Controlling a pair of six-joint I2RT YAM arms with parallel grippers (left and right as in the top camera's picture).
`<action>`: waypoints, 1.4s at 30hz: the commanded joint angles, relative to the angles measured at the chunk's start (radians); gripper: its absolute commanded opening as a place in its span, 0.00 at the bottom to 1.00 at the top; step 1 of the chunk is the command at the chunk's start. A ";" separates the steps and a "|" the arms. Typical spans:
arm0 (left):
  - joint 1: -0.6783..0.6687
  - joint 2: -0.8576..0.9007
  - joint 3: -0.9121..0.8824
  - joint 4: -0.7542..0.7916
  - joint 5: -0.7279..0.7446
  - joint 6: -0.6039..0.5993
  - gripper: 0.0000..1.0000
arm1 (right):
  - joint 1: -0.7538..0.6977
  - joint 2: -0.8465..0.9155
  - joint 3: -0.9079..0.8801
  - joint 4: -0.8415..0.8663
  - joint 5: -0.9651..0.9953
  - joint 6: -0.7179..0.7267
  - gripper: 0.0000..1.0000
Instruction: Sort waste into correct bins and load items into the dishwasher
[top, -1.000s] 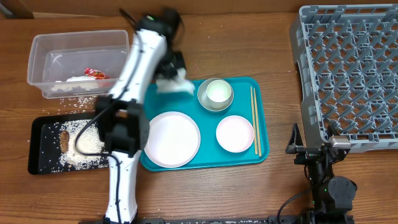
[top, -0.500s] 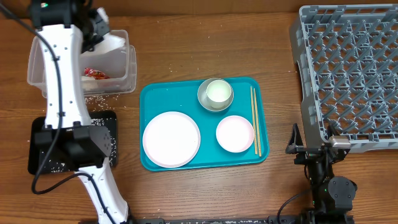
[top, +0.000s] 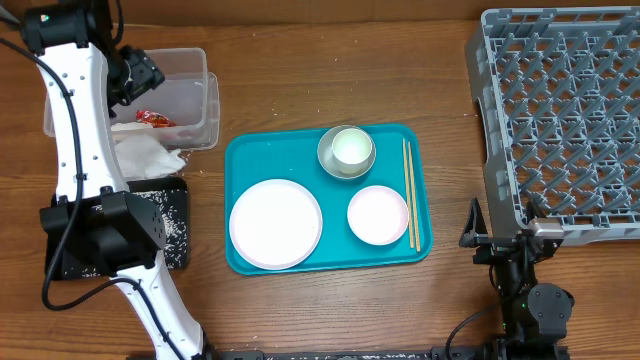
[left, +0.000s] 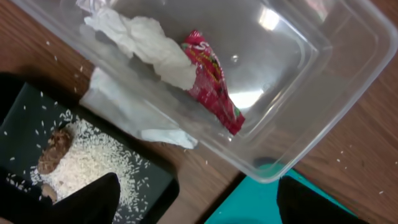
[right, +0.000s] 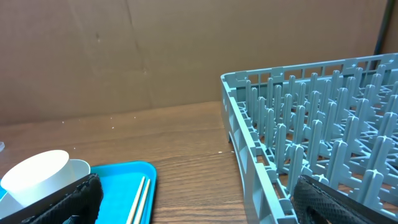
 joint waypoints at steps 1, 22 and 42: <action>0.005 -0.048 -0.004 -0.010 0.015 -0.002 0.82 | -0.003 -0.012 -0.010 0.005 0.009 -0.003 1.00; 0.068 -0.108 -0.215 -0.138 0.013 0.142 0.74 | -0.003 -0.012 -0.010 0.005 0.009 -0.003 1.00; 0.201 -0.662 -1.007 0.614 0.172 0.364 0.92 | -0.003 -0.012 -0.010 0.005 0.009 -0.003 1.00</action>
